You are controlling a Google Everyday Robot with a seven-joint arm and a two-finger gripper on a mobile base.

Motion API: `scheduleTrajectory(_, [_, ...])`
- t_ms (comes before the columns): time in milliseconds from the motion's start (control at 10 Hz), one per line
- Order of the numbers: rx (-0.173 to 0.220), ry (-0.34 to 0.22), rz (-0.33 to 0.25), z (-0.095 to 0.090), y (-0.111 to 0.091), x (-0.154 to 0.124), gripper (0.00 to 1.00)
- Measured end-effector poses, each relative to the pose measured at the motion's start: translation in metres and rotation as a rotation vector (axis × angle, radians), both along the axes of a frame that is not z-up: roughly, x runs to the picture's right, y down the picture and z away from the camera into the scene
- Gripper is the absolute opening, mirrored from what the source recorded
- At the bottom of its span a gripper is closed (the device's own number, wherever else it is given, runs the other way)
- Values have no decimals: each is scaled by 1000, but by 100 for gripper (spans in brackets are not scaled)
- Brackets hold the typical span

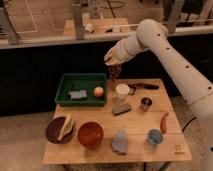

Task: Place grapes in purple bowl

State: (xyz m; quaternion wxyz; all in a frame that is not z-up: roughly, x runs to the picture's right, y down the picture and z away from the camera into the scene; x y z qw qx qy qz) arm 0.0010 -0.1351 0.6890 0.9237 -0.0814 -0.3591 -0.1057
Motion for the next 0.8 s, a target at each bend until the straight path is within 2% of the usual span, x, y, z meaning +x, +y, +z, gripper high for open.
scheduleTrajectory(400, [54,-145,-168,-72,48,-70,0])
scheduleTrajectory(600, [78,-213,-254,-109,80,-92,0])
scheduleTrajectory(800, [94,-269,-335,-137,110,-106,0])
